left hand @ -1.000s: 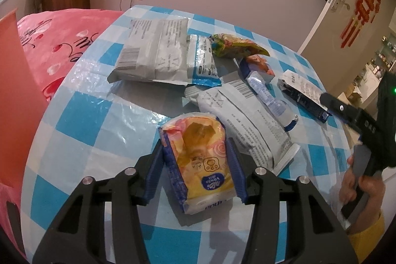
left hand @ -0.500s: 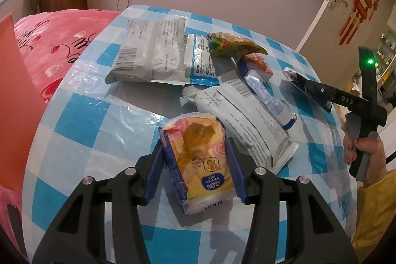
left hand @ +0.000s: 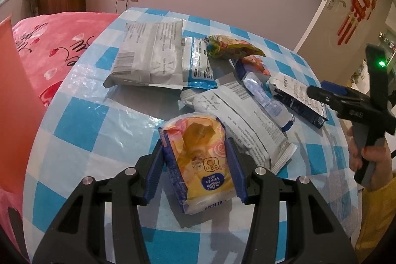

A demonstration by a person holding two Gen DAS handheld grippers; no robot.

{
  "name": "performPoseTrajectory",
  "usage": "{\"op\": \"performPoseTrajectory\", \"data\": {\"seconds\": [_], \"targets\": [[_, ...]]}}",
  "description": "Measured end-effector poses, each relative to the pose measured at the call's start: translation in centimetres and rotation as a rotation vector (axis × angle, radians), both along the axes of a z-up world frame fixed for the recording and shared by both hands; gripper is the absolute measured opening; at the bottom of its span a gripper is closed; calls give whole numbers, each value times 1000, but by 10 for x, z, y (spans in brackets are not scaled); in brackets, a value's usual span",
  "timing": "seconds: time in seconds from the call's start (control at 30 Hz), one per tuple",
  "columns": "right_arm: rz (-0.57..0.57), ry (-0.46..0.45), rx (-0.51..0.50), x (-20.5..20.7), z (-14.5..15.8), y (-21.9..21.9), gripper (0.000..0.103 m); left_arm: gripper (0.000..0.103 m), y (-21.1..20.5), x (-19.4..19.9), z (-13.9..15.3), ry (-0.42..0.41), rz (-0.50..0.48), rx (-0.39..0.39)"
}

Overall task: Collect trash
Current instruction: 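Grasp the second white milk powder bag with the right gripper while the left holds the tissue pack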

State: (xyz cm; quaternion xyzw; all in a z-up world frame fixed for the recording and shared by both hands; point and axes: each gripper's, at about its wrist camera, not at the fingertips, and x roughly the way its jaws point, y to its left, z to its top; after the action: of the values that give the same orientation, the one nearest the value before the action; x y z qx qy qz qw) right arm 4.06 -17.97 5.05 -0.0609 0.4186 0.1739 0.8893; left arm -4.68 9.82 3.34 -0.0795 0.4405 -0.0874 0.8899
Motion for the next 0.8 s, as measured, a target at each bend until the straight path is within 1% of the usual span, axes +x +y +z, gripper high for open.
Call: {"op": "performPoseTrajectory", "data": {"seconds": [0.1, 0.27, 0.37, 0.53, 0.57, 0.6, 0.67, 0.73, 0.77, 0.8], "targets": [[36, 25, -9, 13, -12, 1, 99, 51, -2, 0, 1, -3, -6, 5], [89, 63, -52, 19, -32, 9, 99, 51, -4, 0, 0, -4, -16, 13], [80, 58, -105, 17, -41, 14, 99, 51, -3, 0, 0, -5, -19, 11], [46, 63, -106, 10, -46, 13, 97, 51, -1, -1, 0, -9, -18, 9], [37, 62, -95, 8, -45, 11, 96, 51, -1, -1, 0, -9, -18, 8], [27, 61, -83, 6, -44, 10, 87, 51, 0, -2, 1, -10, -17, 7], [7, 71, -64, 4, -43, 7, 75, 51, 1, -2, 1, -9, -16, 4], [-13, 74, -56, 2, -42, 6, 70, 51, 2, -3, 1, -12, -16, 1], [-25, 71, -60, 0, -41, 5, 64, 51, 3, -4, 2, -14, -16, 0], [-33, 69, -59, -1, -41, 5, 61, 51, 3, -4, 2, -16, -17, -1]]}}
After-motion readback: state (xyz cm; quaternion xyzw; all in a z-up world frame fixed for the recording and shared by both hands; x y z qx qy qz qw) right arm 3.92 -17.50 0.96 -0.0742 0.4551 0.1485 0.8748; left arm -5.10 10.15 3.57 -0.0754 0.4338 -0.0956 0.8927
